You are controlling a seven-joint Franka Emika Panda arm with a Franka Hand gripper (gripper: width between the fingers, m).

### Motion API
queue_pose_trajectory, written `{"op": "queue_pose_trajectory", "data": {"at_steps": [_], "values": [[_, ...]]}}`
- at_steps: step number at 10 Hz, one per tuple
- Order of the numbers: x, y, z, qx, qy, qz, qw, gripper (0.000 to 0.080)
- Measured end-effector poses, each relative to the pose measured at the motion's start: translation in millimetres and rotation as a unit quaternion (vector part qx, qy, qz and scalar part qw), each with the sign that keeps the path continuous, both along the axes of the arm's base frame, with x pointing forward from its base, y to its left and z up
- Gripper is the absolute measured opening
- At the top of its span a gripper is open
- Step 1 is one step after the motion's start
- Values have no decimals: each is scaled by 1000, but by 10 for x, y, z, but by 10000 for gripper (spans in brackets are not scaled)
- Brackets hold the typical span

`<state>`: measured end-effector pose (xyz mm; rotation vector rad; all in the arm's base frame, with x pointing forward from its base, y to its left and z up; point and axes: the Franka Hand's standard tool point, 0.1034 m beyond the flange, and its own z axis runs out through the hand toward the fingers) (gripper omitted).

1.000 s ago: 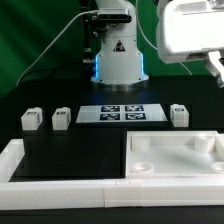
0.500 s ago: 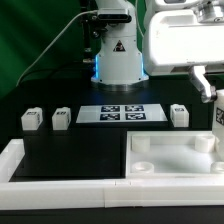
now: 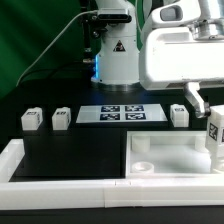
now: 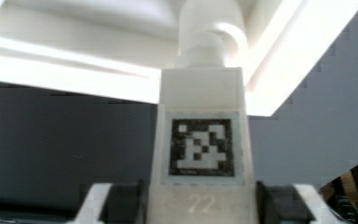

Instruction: Assemble one leg

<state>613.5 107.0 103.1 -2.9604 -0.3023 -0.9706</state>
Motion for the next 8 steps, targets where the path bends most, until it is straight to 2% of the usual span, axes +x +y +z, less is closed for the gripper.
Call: {"op": "queue_pose_trajectory", "data": {"at_steps": [5,8], "values": [[-42,38,-69,-2,7,6,1000,298],[-74,39,-183,-5,11,9,1000,298]]}}
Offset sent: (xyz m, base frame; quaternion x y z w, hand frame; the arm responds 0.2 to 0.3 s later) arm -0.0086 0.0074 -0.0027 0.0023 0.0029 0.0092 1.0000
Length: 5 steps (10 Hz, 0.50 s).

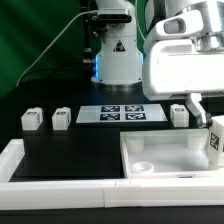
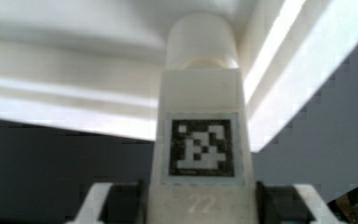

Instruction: Assemble one leg

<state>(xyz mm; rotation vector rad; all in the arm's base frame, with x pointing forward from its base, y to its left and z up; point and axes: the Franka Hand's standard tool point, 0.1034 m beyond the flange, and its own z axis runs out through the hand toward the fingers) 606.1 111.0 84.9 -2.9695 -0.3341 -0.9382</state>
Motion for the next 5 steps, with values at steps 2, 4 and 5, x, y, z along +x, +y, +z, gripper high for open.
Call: {"op": "queue_pose_trajectory", "data": {"at_steps": [2,4,5], "values": [[1,3,0,-1,-1,1,1000,298],[-4,17,2,-1,1,2,1000,298],[-2,17,2,-2,2,3,1000,298]]}}
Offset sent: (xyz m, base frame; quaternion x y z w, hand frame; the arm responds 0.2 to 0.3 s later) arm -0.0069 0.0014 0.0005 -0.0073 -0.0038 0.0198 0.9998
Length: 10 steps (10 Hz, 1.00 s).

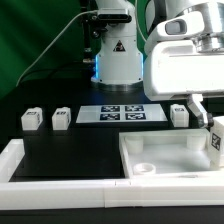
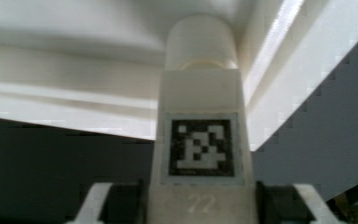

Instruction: Assemble one leg

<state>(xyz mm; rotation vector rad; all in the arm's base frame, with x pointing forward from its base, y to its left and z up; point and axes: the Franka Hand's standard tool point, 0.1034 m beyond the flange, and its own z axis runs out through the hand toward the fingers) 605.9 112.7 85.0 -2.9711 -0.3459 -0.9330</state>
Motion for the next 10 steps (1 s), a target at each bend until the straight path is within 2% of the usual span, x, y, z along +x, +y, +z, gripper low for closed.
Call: {"op": "queue_pose_trajectory", "data": {"at_steps": [1,2,3,4,5,10], "values": [[-8,-2,-14,-1,3,1,1000,298],[-10,-3,-17,-2,4,1,1000,493],[-11,-4,-19,-2,4,2,1000,493],[-12,-5,-21,-3,4,3,1000,598],[-12,-5,-21,-4,4,5,1000,641],[-13,-6,-23,-7,4,9,1000,649]]}}
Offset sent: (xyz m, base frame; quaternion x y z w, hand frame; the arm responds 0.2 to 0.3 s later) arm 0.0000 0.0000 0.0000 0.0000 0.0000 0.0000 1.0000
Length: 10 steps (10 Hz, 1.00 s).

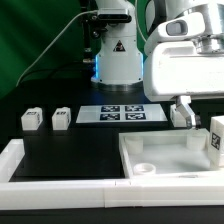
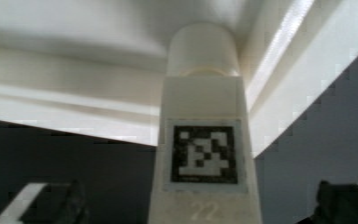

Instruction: Assemble one leg

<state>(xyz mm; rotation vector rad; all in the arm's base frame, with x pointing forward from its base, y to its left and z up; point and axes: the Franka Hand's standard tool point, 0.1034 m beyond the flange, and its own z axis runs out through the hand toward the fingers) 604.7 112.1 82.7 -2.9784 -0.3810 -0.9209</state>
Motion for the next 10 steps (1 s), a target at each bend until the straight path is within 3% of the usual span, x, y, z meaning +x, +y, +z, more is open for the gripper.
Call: {"op": "queue_pose_trajectory", "data": {"at_steps": [4,6,8,10], "values": [[-28,7,-33,-4,25,2,1000,649],[-71,72,125,-4,70,-2,998,649],[-78,84,270,-25,202,-9,979,649],[-105,31,286,-52,312,-11,949,649]]}}
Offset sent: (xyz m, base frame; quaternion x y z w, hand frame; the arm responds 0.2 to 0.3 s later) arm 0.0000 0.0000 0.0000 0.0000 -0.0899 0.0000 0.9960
